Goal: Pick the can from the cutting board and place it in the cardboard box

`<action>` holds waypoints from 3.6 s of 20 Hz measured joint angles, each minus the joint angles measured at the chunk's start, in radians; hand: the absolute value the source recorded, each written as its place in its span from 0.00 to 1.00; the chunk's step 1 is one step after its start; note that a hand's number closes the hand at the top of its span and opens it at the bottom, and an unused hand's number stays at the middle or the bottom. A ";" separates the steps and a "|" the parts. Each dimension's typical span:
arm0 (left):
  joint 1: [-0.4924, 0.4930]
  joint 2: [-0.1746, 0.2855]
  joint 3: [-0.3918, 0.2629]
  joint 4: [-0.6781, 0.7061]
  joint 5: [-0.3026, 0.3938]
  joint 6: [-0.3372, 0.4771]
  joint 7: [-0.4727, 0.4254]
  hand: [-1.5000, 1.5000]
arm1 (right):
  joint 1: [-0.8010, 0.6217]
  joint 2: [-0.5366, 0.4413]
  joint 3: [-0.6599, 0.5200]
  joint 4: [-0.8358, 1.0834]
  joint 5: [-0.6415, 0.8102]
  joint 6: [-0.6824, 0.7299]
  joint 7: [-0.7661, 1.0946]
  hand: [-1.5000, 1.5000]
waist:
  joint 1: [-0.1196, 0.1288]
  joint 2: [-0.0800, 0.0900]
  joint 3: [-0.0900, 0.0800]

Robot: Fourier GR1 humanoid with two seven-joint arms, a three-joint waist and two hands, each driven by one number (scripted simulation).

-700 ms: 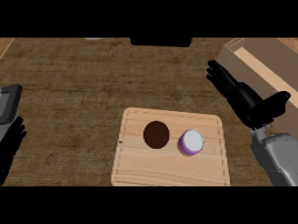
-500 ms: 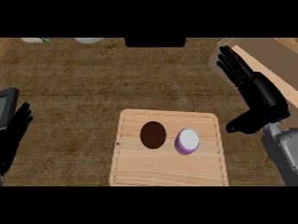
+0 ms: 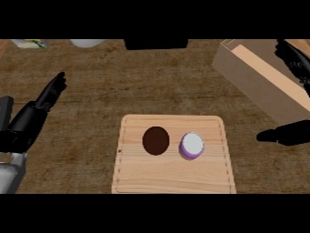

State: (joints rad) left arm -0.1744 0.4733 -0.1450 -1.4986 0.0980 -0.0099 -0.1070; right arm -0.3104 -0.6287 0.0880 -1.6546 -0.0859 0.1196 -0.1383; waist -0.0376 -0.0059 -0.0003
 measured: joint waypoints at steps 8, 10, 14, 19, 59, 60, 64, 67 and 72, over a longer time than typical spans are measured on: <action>-0.017 -0.015 -0.016 -0.028 -0.025 -0.027 0.001 0.50 | 0.087 -0.097 0.080 -0.115 0.250 0.027 -0.107 0.00 | 0.026 0.003 0.000; -0.023 -0.016 -0.014 -0.026 -0.027 -0.030 0.008 0.50 | 0.083 -0.137 0.114 -0.168 0.302 0.061 -0.045 0.00 | 0.027 0.002 -0.001; -0.034 -0.029 -0.022 -0.026 -0.037 -0.033 0.016 0.50 | 0.039 -0.183 0.209 -0.266 0.391 0.156 0.109 0.00 | 0.034 0.002 -0.002; -0.040 -0.043 -0.020 -0.024 -0.047 -0.037 0.009 0.50 | -0.031 -0.157 0.345 -0.373 0.477 0.282 0.337 0.00 | 0.042 0.003 -0.002; -0.029 -0.167 0.123 -0.058 -0.166 -0.177 0.037 0.50 | -0.009 0.353 0.591 -0.140 1.067 0.502 0.647 0.00 | 0.039 0.005 0.000; -0.032 -0.171 0.124 -0.065 -0.171 -0.178 0.047 0.50 | -0.011 0.354 0.578 -0.128 1.070 0.504 0.626 0.00 | 0.039 0.006 0.000; -0.036 -0.191 0.130 -0.033 -0.199 -0.175 0.020 0.50 | 0.010 0.367 0.570 -0.070 1.108 0.469 0.565 0.00 | 0.039 0.006 0.000; -0.040 -0.191 0.149 -0.020 -0.201 -0.192 0.006 0.50 | 0.036 0.377 0.571 -0.057 1.143 0.463 0.546 0.00 | 0.038 0.006 0.000; -0.060 -0.216 0.144 -0.025 -0.221 -0.193 0.032 0.50 | 0.025 0.391 0.541 0.038 1.209 0.413 0.503 0.00 | 0.039 0.006 0.000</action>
State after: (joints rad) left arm -0.2346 0.2571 -0.0007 -1.5236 -0.1232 -0.2030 -0.0747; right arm -0.2850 -0.2379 0.6288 -1.6161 1.1236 0.5328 0.3646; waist 0.0012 0.0000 0.0000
